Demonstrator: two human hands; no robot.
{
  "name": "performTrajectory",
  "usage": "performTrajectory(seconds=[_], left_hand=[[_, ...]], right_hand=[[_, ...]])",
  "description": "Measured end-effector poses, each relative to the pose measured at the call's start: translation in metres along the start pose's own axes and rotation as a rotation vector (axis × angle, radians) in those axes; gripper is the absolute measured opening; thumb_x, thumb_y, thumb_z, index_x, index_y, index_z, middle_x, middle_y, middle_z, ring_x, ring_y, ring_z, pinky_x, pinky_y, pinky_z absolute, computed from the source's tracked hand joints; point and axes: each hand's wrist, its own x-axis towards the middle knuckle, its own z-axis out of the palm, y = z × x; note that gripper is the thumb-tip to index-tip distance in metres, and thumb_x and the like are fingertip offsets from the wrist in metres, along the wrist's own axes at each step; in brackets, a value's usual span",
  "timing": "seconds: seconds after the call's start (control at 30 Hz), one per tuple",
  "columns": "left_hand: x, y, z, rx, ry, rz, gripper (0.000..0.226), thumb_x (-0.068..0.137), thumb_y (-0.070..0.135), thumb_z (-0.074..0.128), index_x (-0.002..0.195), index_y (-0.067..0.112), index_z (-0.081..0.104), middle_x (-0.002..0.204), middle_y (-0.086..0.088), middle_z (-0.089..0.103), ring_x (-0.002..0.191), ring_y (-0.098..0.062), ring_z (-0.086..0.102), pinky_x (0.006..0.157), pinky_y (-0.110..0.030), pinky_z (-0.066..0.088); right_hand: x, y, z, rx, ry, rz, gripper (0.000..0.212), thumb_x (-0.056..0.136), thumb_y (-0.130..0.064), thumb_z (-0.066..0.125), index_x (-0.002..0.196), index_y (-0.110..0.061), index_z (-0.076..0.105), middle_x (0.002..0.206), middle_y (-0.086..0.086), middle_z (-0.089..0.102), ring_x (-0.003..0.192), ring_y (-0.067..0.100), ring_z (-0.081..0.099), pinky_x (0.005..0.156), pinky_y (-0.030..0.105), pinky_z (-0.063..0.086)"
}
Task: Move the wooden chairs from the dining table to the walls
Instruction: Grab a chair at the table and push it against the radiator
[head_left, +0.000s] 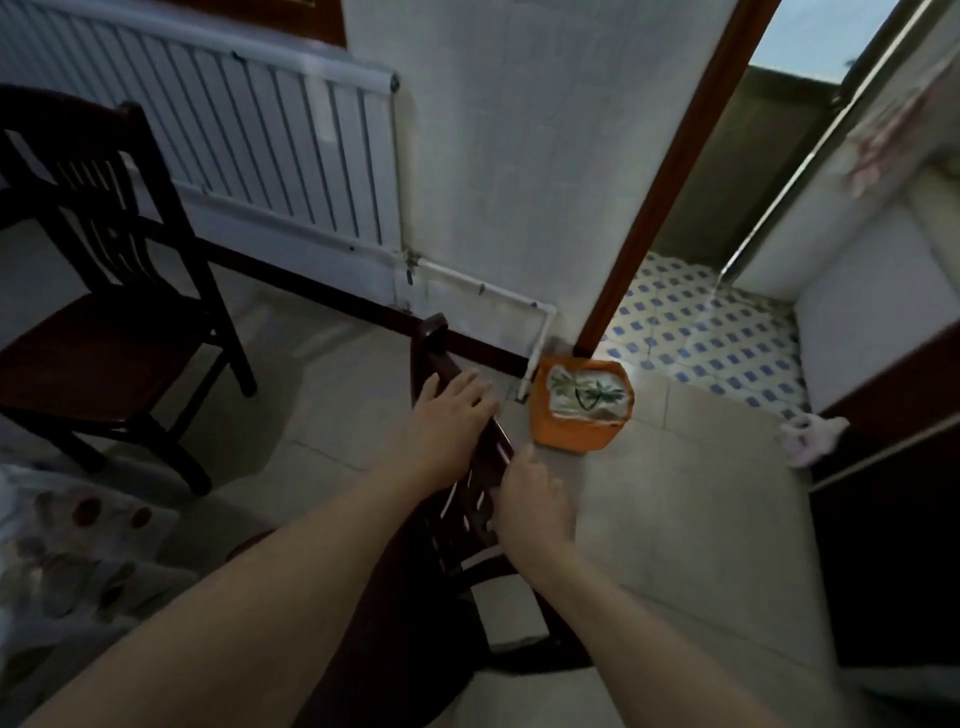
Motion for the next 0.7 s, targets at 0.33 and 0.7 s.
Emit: performTrajectory(seconds=[0.33,0.7], left_hand=[[0.017,-0.068,-0.019,0.244,0.073,0.285,0.043,0.084,0.023,0.064,0.124,0.017,0.048,0.132,-0.004,0.054,0.128,-0.023,0.046,0.112,-0.036,0.025],[0.016,-0.162,-0.059,0.217,-0.003,0.215,0.029,0.085,0.021,0.065,0.112,0.016,0.058,0.114,-0.003,0.061,0.109,-0.023,0.057,0.083,-0.036,0.047]], right_hand=[[0.013,-0.047,-0.013,-0.069,0.044,-0.115,0.030,0.096,-0.030,0.053,0.118,-0.010,0.046,0.117,0.009,0.063,0.107,0.027,0.063,0.078,0.033,0.049],[0.053,-0.125,-0.035,-0.101,-0.063,-0.318,0.034,0.093,-0.027,0.058,0.119,-0.009,0.046,0.117,0.011,0.061,0.105,0.027,0.060,0.069,0.029,0.035]])
